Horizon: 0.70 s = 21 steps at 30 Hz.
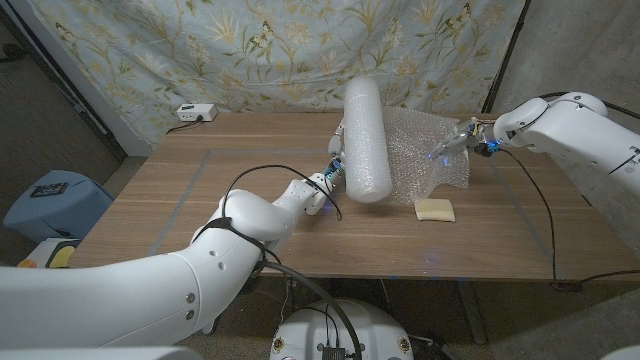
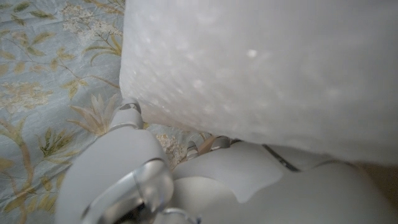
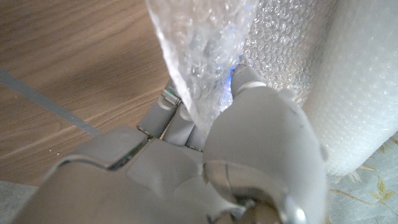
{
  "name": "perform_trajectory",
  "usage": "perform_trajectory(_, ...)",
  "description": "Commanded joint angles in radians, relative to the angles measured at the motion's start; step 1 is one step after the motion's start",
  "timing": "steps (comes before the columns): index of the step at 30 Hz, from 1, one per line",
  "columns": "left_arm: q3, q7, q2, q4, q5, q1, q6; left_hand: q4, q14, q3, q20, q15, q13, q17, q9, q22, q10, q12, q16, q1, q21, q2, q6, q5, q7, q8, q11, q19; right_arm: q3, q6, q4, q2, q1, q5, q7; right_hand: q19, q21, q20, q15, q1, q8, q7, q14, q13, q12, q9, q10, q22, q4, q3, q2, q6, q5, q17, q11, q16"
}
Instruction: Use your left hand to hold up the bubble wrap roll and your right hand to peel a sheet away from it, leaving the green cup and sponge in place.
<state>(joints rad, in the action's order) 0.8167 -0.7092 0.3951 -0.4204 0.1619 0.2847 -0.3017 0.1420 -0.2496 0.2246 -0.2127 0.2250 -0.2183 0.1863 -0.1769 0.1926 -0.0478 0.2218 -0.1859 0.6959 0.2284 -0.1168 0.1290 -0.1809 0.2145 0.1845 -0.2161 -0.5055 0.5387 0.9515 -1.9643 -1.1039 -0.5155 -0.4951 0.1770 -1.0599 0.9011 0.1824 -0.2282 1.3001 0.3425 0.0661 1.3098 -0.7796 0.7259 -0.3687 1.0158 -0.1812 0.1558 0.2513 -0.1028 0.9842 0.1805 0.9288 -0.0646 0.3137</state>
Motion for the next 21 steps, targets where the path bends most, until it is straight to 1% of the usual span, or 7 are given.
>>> perform_trajectory(1, -0.014, 0.035, 0.01, 0.0, 0.051, 0.005, -0.002, 0.003, 0.002, 0.003, 0.0, -0.001, -0.004, 0.003, -0.002, 0.002, 0.003, 0.003, -0.003, -0.012, -0.003, -0.002, -0.004, -0.001, 0.005, 0.004, 0.0, 0.005, 0.035, 0.022, 0.013, -0.003, 0.042, 0.026, 0.04, 0.005, 0.01, 0.011, -0.004, -0.008, -0.004, -0.001, 0.007, -0.005, 0.0, -0.004, 0.005, -0.002, 0.0, 0.009, -0.001, 0.009, -0.002, 0.005, -0.002, -0.002)
perform_trajectory(5, -0.04, 0.047, 0.012, 0.0, 0.099, 0.013, -0.003, 0.004, -0.001, 0.005, 0.0, -0.001, -0.005, 0.003, -0.002, 0.002, -0.001, 0.005, -0.004, -0.011, -0.002, -0.003, -0.011, -0.001, 0.005, 0.004, 0.0, 0.004, 0.051, 0.033, 0.022, 0.0, 0.063, 0.038, 0.059, 0.006, 0.013, 0.011, -0.004, -0.009, -0.006, 0.004, 0.008, -0.002, -0.003, -0.005, 0.009, -0.002, 0.0, 0.01, 0.0, 0.006, -0.002, 0.007, -0.002, -0.003)
perform_trajectory(6, -0.048, 0.049, 0.012, 0.0, 0.111, 0.015, -0.002, 0.004, -0.002, 0.005, 0.0, -0.001, -0.005, 0.003, -0.003, 0.002, -0.003, 0.006, -0.004, -0.01, -0.002, -0.002, -0.014, -0.002, 0.005, 0.005, 0.0, 0.003, 0.057, 0.035, 0.022, 0.0, 0.069, 0.043, 0.065, 0.006, 0.013, 0.012, -0.004, -0.009, -0.006, 0.002, 0.007, 0.0, -0.004, -0.006, 0.01, -0.002, 0.0, 0.01, 0.0, 0.007, -0.003, 0.008, -0.004, -0.004)
perform_trajectory(9, -0.066, 0.053, 0.013, 0.0, 0.147, 0.02, -0.006, 0.004, -0.003, 0.007, 0.0, -0.001, -0.006, 0.003, -0.003, 0.002, -0.004, 0.006, -0.004, -0.01, -0.002, -0.002, -0.024, -0.002, 0.005, 0.005, 0.0, 0.002, 0.072, 0.04, 0.027, 0.0, 0.086, 0.055, 0.084, 0.008, 0.015, 0.011, -0.004, -0.009, -0.007, 0.001, 0.006, 0.002, -0.004, -0.005, 0.015, -0.002, 0.0, 0.011, -0.001, 0.008, -0.003, 0.008, -0.001, -0.006)
perform_trajectory(13, -0.078, 0.05, 0.013, 0.0, 0.169, 0.022, -0.009, 0.004, -0.004, 0.007, 0.0, -0.001, -0.006, 0.003, -0.002, 0.002, -0.007, 0.007, -0.003, -0.01, -0.001, -0.001, -0.033, -0.001, 0.005, 0.004, 0.0, -0.001, 0.085, 0.046, 0.027, -0.001, 0.1, 0.07, 0.099, 0.008, 0.018, 0.012, -0.004, -0.009, -0.008, 0.0, 0.007, -0.007, -0.003, -0.007, 0.009, -0.001, 0.0, 0.012, 0.0, 0.008, -0.003, 0.008, -0.001, -0.008)
perform_trajectory(17, -0.067, 0.027, 0.012, 0.0, 0.162, 0.021, -0.016, 0.004, -0.003, 0.008, 0.0, -0.001, -0.007, 0.003, -0.002, 0.002, -0.008, 0.007, -0.003, -0.009, -0.001, 0.0, -0.038, -0.002, 0.005, 0.004, 0.0, -0.002, 0.093, 0.047, 0.028, 0.0, 0.108, 0.076, 0.115, 0.009, 0.02, 0.012, -0.004, -0.009, -0.009, 0.001, 0.009, -0.004, -0.006, -0.008, 0.01, -0.001, 0.001, 0.013, 0.001, 0.008, -0.003, 0.011, -0.002, -0.007)
perform_trajectory(21, -0.046, -0.016, 0.011, 0.0, 0.144, 0.018, -0.031, 0.004, -0.005, 0.008, 0.0, -0.001, -0.007, 0.003, -0.002, 0.002, -0.01, 0.007, -0.004, -0.01, -0.001, 0.0, -0.045, -0.002, 0.005, 0.004, 0.0, -0.003, 0.097, 0.052, 0.025, -0.002, 0.116, 0.083, 0.126, 0.011, 0.023, 0.011, -0.004, -0.009, -0.009, 0.0, 0.009, -0.004, -0.007, -0.009, 0.011, -0.001, 0.001, 0.013, 0.001, 0.009, -0.003, 0.009, 0.0, -0.01)
